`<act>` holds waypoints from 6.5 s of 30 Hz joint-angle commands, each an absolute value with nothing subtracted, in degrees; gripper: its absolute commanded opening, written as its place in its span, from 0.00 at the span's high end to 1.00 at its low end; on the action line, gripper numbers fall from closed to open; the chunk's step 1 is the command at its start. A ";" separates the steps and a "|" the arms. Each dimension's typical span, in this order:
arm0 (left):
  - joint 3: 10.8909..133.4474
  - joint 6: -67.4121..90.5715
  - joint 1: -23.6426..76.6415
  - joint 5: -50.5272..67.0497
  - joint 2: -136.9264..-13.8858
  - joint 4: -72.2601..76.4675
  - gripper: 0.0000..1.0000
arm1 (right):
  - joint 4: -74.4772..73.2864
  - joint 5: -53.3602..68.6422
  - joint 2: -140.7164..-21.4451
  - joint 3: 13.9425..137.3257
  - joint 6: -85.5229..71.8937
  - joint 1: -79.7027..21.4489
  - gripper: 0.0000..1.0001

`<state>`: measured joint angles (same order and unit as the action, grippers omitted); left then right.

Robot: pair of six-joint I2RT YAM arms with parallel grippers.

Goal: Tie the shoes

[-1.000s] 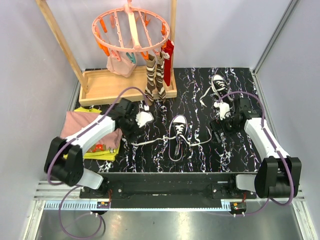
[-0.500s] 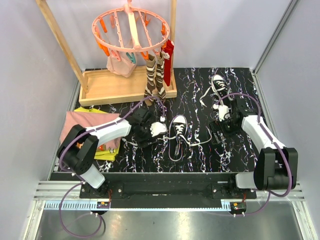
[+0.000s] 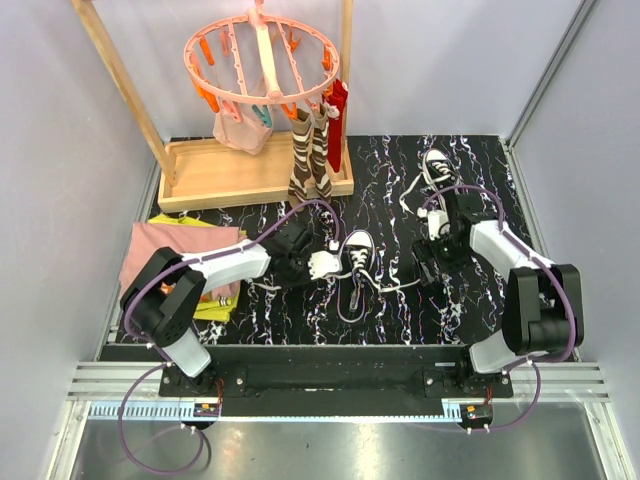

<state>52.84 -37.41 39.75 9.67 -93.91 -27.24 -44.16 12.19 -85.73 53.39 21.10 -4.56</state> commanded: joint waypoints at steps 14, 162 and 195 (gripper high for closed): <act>58.36 -32.78 39.46 21.18 -79.90 -32.43 1.00 | -40.08 15.01 -97.12 63.98 9.85 -5.54 0.38; 65.66 -16.87 18.63 43.86 -98.27 -31.11 1.00 | -10.46 23.56 -82.02 57.58 27.61 -49.66 1.00; 69.87 -11.00 30.66 46.58 -98.61 -22.96 0.62 | -10.46 10.72 -52.65 35.42 4.22 -39.46 1.00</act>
<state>67.00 -17.34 28.34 43.24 -96.03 -29.85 -14.26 12.67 -54.00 35.64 4.05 -39.75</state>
